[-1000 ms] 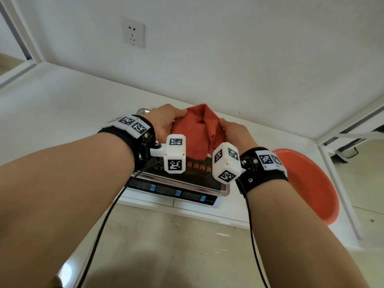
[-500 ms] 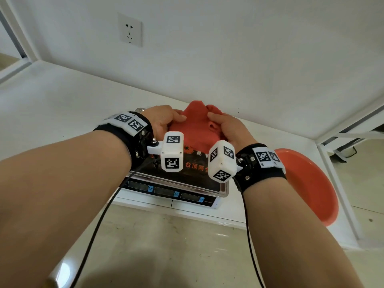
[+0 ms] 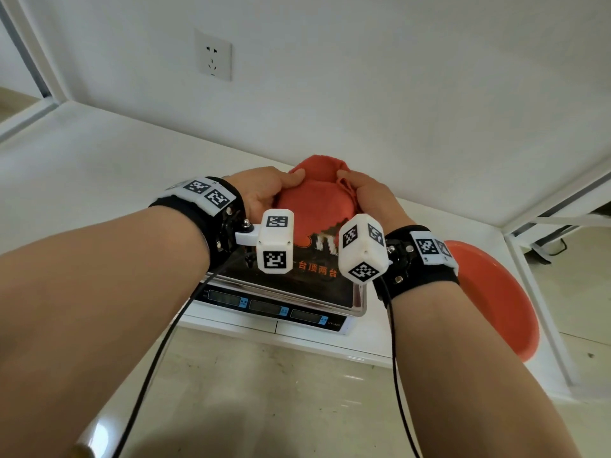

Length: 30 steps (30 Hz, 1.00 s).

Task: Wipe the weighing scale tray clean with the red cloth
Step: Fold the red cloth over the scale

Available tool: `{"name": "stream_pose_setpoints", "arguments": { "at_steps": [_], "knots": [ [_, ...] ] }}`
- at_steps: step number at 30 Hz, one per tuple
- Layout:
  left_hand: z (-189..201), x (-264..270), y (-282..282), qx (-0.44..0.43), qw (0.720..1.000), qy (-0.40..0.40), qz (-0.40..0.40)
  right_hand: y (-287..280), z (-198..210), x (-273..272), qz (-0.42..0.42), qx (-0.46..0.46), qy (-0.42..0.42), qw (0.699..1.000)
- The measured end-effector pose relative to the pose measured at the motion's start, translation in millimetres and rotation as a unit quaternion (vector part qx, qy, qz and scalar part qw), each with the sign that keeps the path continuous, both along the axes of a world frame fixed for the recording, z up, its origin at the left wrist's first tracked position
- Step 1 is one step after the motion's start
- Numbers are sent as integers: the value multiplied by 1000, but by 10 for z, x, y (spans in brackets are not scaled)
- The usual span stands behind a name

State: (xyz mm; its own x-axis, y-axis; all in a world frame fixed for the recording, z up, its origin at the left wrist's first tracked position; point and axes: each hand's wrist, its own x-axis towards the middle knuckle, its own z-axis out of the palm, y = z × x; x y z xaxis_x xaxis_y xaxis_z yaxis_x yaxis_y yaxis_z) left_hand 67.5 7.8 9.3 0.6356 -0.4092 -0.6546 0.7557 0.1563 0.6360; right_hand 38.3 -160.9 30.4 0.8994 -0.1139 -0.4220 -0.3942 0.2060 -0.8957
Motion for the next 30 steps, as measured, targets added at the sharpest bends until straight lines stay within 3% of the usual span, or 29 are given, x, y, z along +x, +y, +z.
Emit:
{"name": "stream_pose_setpoints", "arguments": {
  "at_steps": [6,9,12,17,22,26,30],
  "knots": [
    [14,-9,-13,-50,999,-14,13,12,-83,40,1,-75,-27,997],
    [37,14,-39,-109,991,-32,64,55,-121,23,31,-22,-60,997],
    [69,29,-52,-143,988,-21,60,123,-174,-49,77,49,-62,994],
    [100,34,-25,-156,987,-32,31,38,-154,-43,46,18,-63,997],
    [118,27,-67,-120,989,-62,67,-15,-36,-78,58,38,-38,997],
    [63,65,-29,-60,995,-81,17,-95,-85,-10,44,-8,-11,999],
    [39,124,72,-27,997,-62,31,-409,-112,84,68,-55,-2,996]
  ]
}}
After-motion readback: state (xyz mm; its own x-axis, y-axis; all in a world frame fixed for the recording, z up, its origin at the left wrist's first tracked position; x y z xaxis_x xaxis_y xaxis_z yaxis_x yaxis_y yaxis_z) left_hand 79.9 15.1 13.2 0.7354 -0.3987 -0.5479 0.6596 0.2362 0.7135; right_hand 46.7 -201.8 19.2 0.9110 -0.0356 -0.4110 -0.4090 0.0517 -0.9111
